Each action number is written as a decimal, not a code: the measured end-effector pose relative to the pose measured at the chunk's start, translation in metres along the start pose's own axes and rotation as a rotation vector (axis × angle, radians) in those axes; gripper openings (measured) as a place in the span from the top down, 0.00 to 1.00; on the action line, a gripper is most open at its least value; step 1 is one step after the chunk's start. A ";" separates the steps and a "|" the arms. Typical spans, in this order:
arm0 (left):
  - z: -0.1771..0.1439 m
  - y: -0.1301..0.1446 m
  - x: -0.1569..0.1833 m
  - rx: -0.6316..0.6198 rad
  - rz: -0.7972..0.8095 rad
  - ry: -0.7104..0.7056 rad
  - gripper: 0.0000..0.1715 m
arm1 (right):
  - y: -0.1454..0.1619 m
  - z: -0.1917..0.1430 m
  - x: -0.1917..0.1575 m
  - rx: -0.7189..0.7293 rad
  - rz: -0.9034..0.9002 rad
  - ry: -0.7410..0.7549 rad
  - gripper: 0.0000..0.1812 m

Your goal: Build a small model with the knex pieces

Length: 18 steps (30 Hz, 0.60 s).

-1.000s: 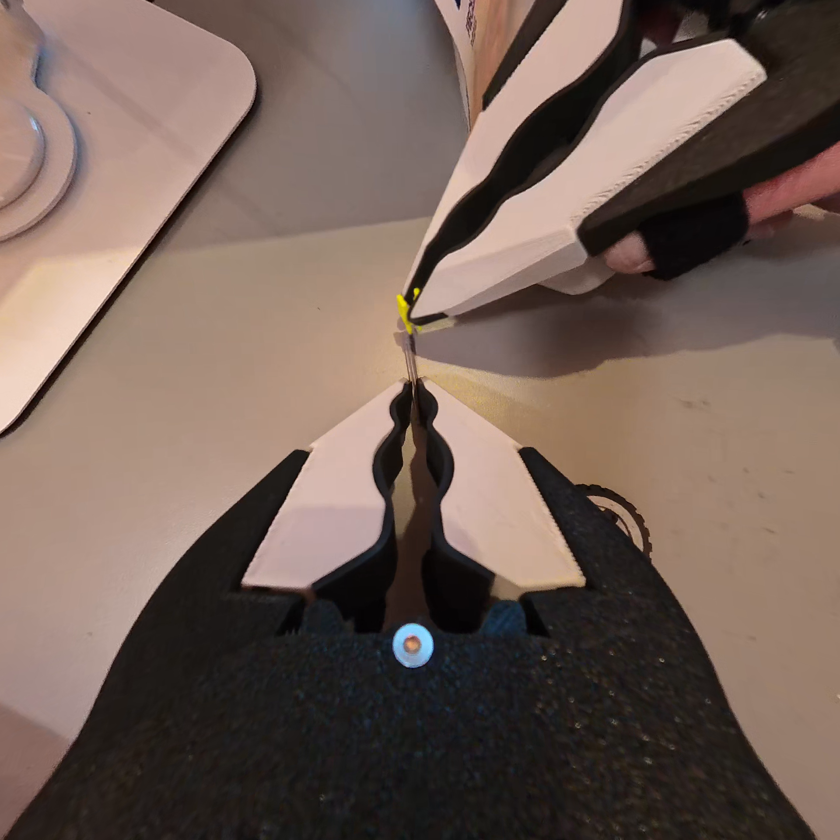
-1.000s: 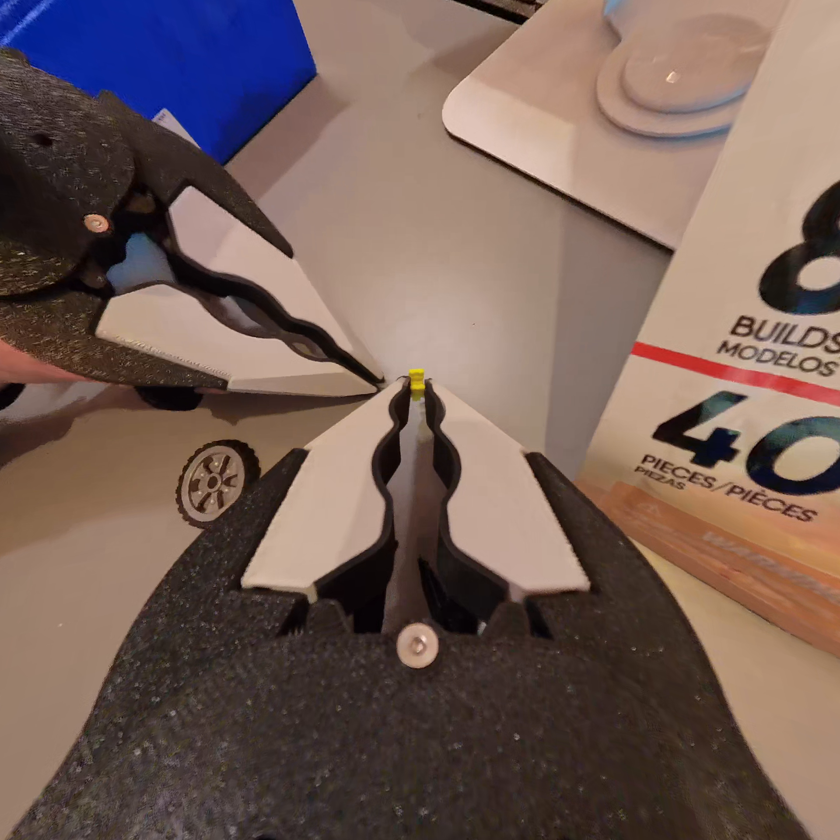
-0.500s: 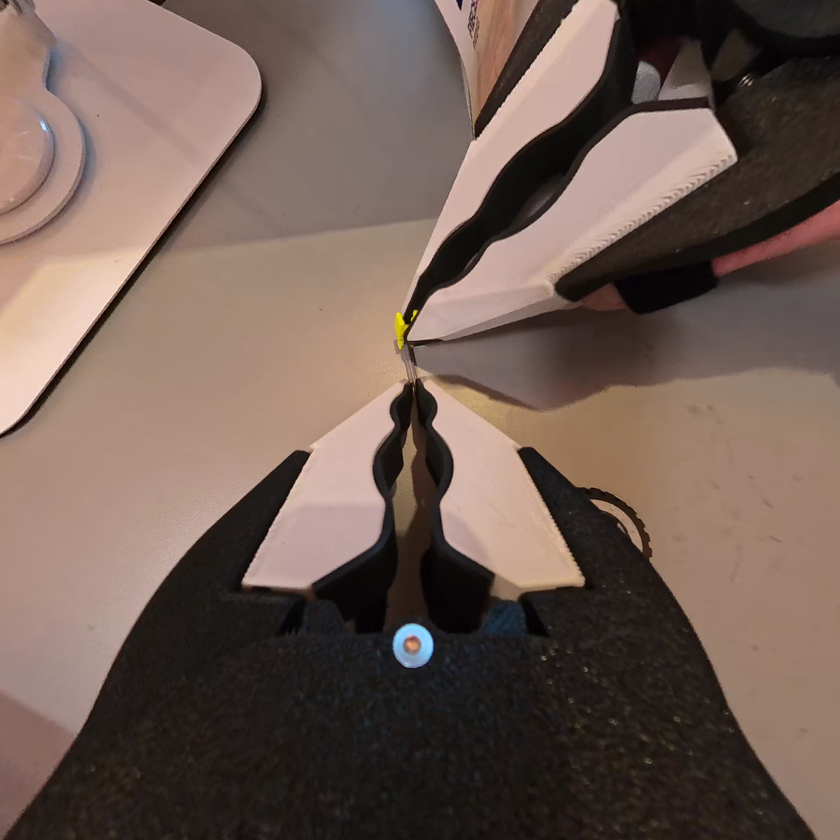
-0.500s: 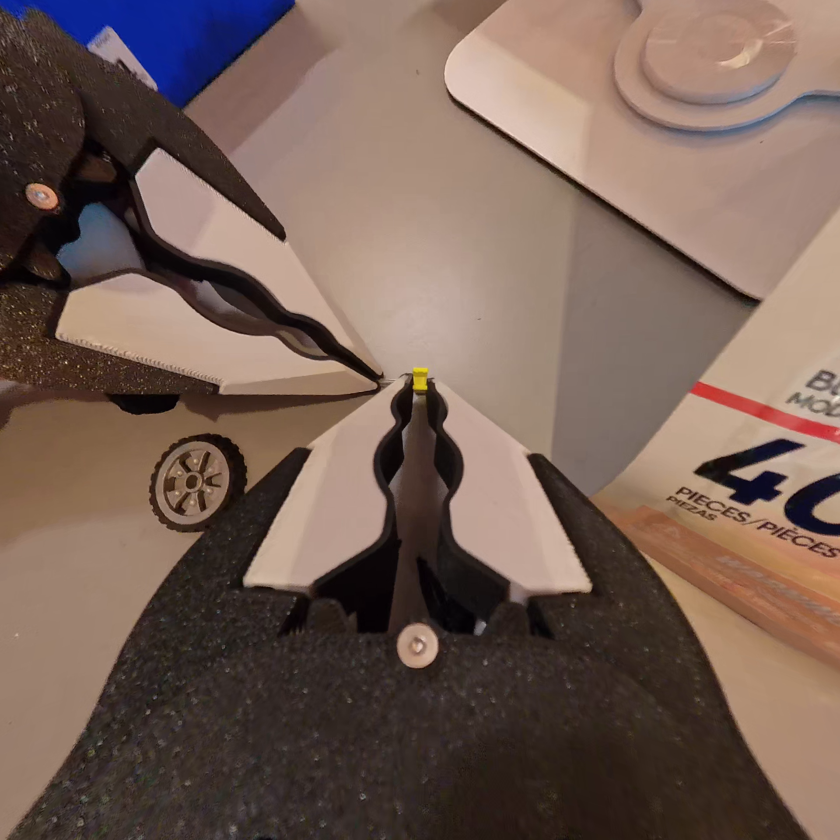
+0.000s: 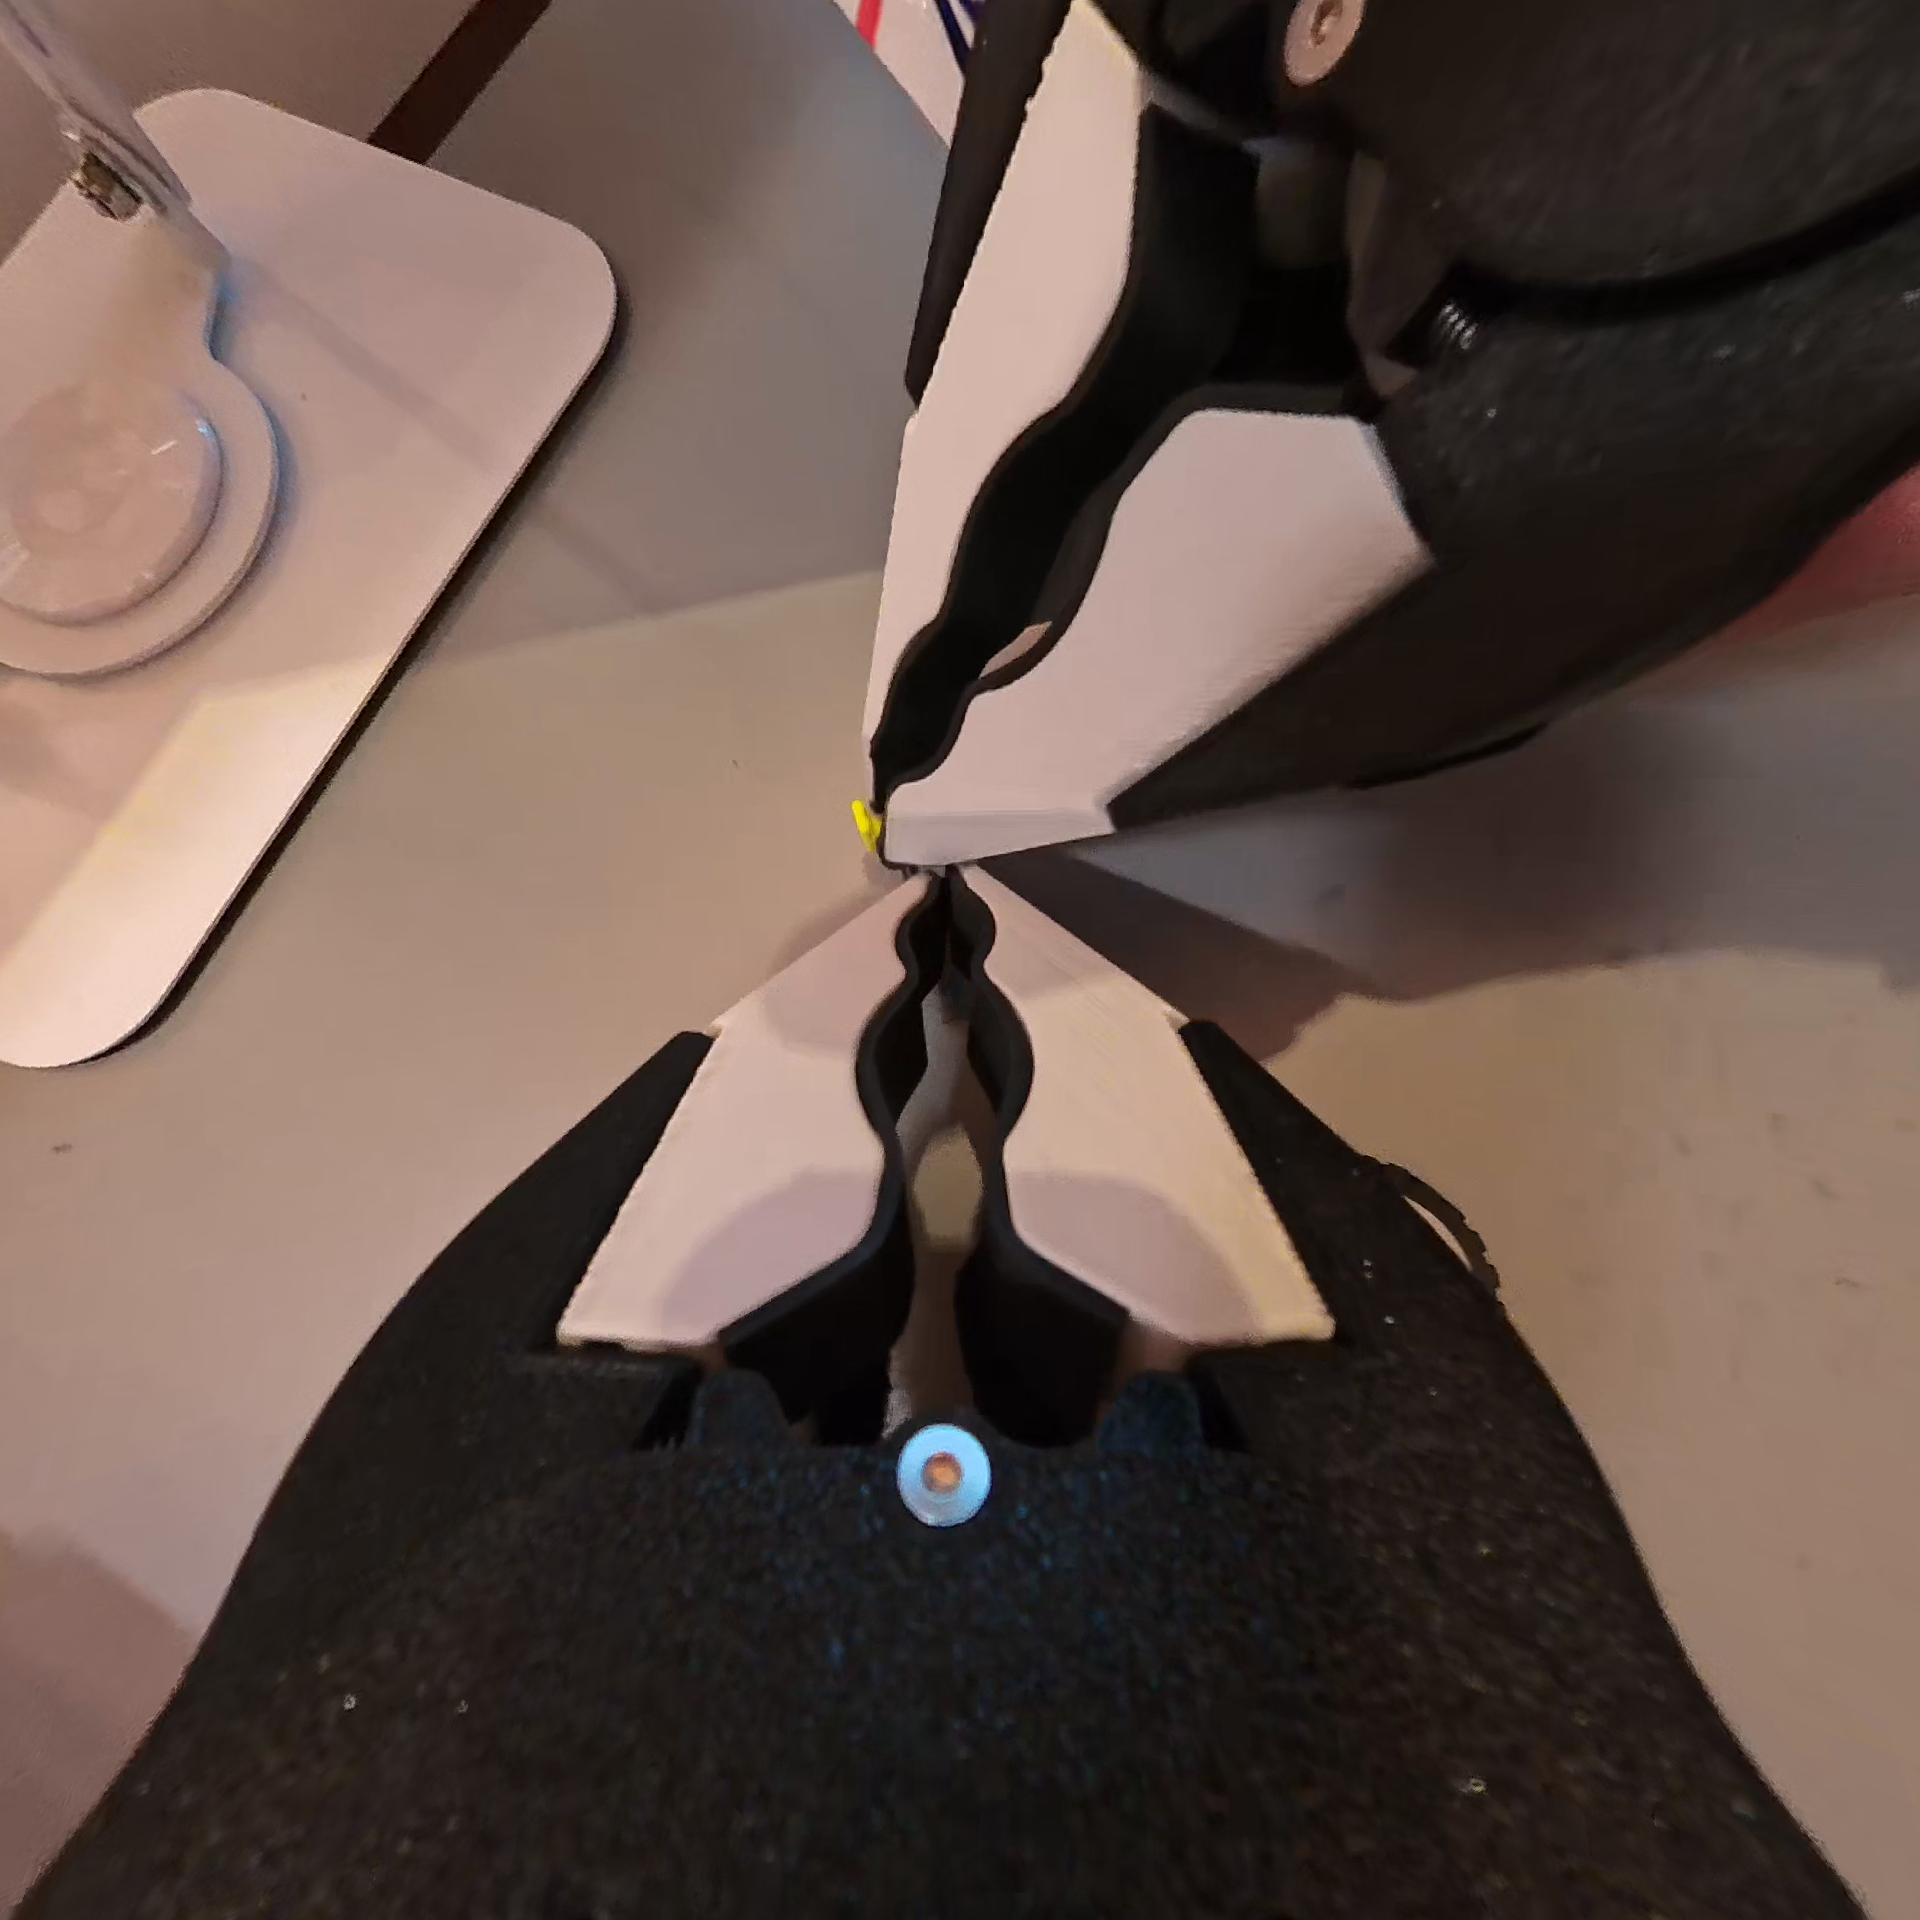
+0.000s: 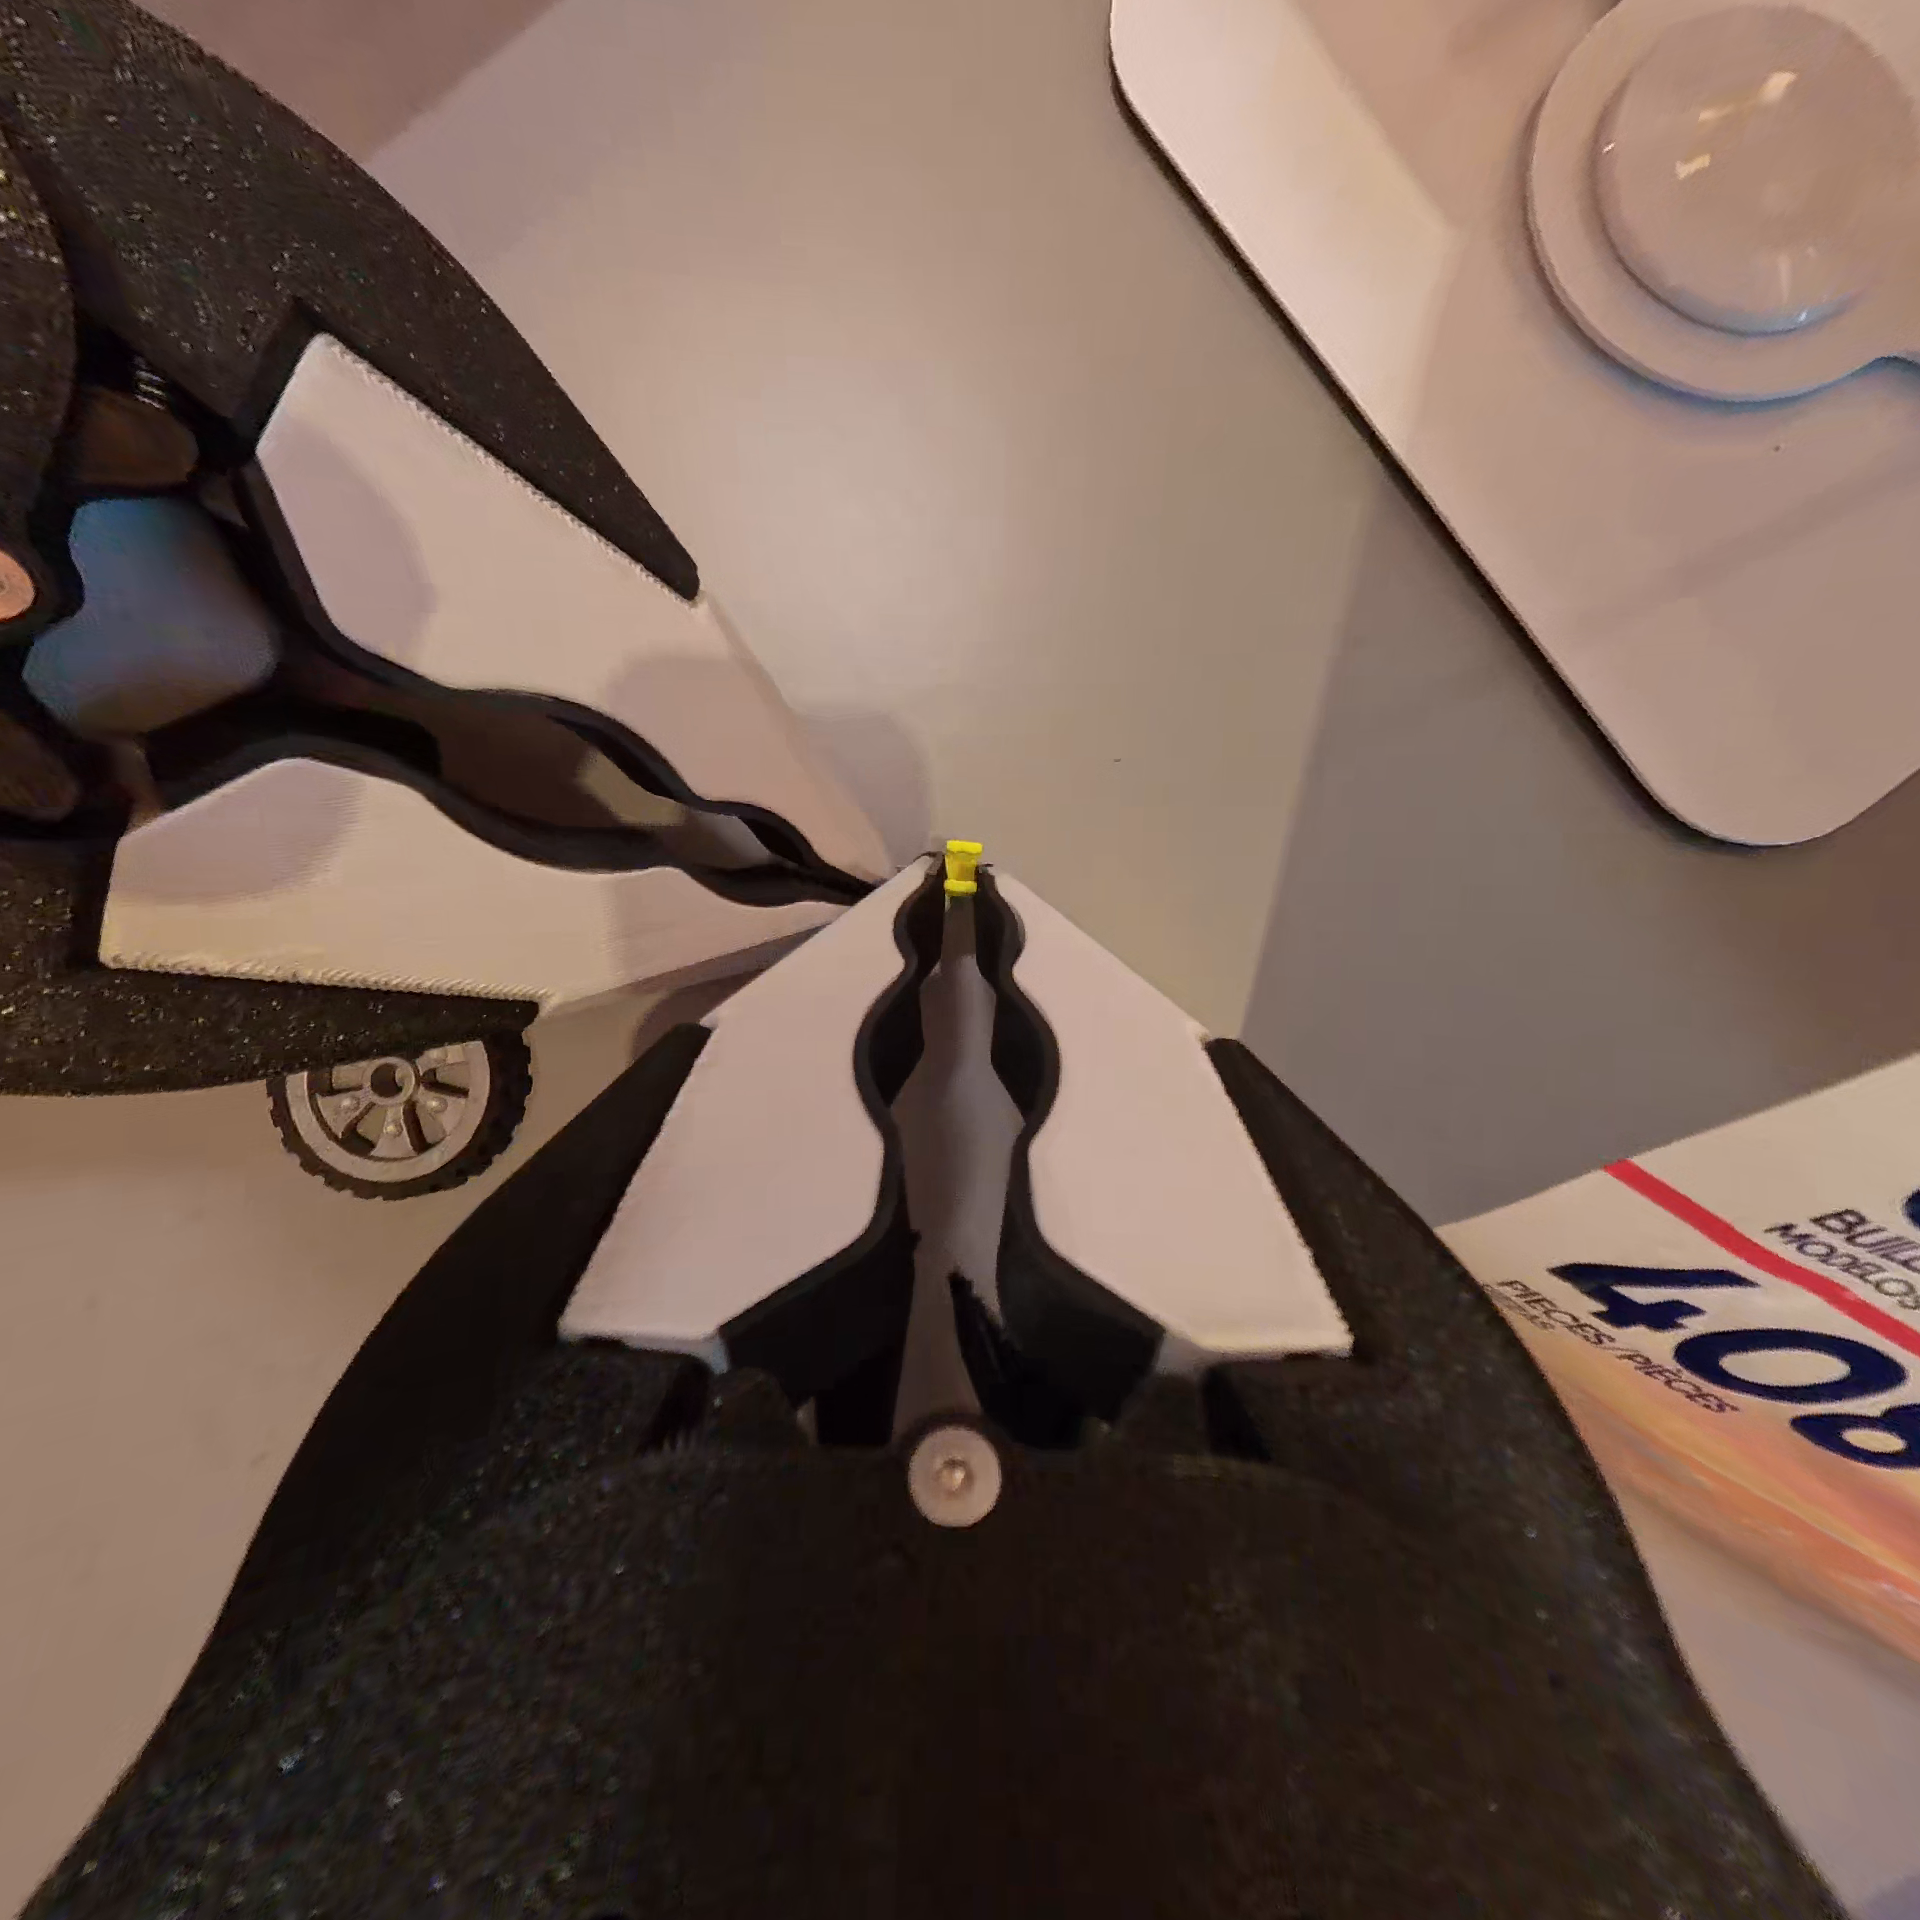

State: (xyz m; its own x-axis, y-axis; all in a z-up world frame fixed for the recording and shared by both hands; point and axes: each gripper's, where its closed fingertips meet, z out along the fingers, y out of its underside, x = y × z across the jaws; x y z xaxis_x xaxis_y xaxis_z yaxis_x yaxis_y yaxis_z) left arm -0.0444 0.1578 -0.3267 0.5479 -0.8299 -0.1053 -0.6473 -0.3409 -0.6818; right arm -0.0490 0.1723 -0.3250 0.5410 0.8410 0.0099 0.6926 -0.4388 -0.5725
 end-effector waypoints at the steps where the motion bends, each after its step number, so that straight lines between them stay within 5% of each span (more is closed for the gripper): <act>1: -0.002 -0.003 0.001 0.016 -0.005 0.006 1.00 | 0.000 0.000 0.000 0.005 0.004 -0.003 0.97; 6: -0.014 0.007 -0.006 -0.011 -0.060 0.042 0.99 | -0.001 0.000 0.000 0.045 0.050 -0.045 0.97; 10: -0.008 0.016 0.002 -0.056 -0.075 0.084 0.87 | -0.001 0.000 0.001 0.092 0.124 -0.109 0.97; 14: -0.007 0.016 -0.006 -0.041 -0.089 0.043 0.99 | -0.002 0.000 0.001 0.131 0.191 -0.168 0.97; 18: -0.006 0.015 -0.007 -0.026 -0.057 0.029 1.00 | -0.002 0.000 0.001 0.126 0.185 -0.163 0.97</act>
State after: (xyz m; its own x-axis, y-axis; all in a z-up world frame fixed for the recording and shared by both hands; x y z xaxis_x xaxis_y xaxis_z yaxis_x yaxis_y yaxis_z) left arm -0.0609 0.1555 -0.3315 0.5690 -0.8211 -0.0461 -0.6293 -0.3986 -0.6671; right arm -0.0501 0.1738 -0.3242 0.5617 0.7947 -0.2302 0.5192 -0.5552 -0.6497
